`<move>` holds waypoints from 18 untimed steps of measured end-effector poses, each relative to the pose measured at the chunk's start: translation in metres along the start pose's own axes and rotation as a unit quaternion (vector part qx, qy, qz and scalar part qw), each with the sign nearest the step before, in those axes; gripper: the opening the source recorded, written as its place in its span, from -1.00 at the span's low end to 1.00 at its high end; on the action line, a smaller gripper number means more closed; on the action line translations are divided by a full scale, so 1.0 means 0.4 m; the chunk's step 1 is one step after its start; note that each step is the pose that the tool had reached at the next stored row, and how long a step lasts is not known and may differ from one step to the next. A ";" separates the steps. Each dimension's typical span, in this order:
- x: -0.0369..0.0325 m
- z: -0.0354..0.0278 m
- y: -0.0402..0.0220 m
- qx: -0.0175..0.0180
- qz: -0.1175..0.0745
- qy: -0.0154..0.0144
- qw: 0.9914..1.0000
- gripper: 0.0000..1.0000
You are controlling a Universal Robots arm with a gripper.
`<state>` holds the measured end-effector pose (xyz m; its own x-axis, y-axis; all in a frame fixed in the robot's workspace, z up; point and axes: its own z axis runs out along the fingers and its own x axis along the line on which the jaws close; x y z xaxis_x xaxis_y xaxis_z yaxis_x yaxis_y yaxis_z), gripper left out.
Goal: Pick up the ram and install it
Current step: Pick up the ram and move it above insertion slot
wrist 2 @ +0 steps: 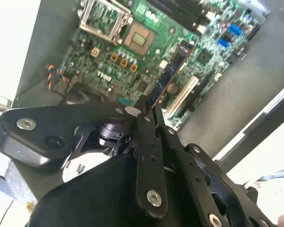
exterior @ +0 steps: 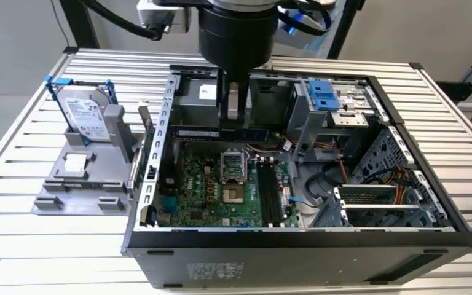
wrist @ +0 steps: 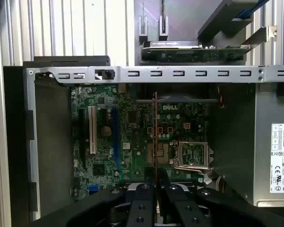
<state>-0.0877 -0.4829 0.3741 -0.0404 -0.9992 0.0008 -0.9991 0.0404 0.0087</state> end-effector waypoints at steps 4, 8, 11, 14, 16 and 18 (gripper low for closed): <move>-0.002 -0.001 -0.057 0.000 0.000 0.000 1.000 -1.00; -0.004 -0.001 -0.102 0.000 0.000 0.000 1.000 -1.00; -0.006 -0.001 -0.136 -0.001 0.000 0.000 1.000 -1.00; -0.007 -0.001 -0.170 -0.001 0.000 0.000 1.000 -1.00; -0.008 -0.002 -0.193 -0.001 0.000 0.000 1.000 -1.00; -0.009 -0.002 -0.213 -0.001 0.000 0.000 1.000 -1.00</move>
<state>-0.0022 -0.4829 0.3741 -0.0406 -0.9992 0.0009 -0.9991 0.0406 0.0106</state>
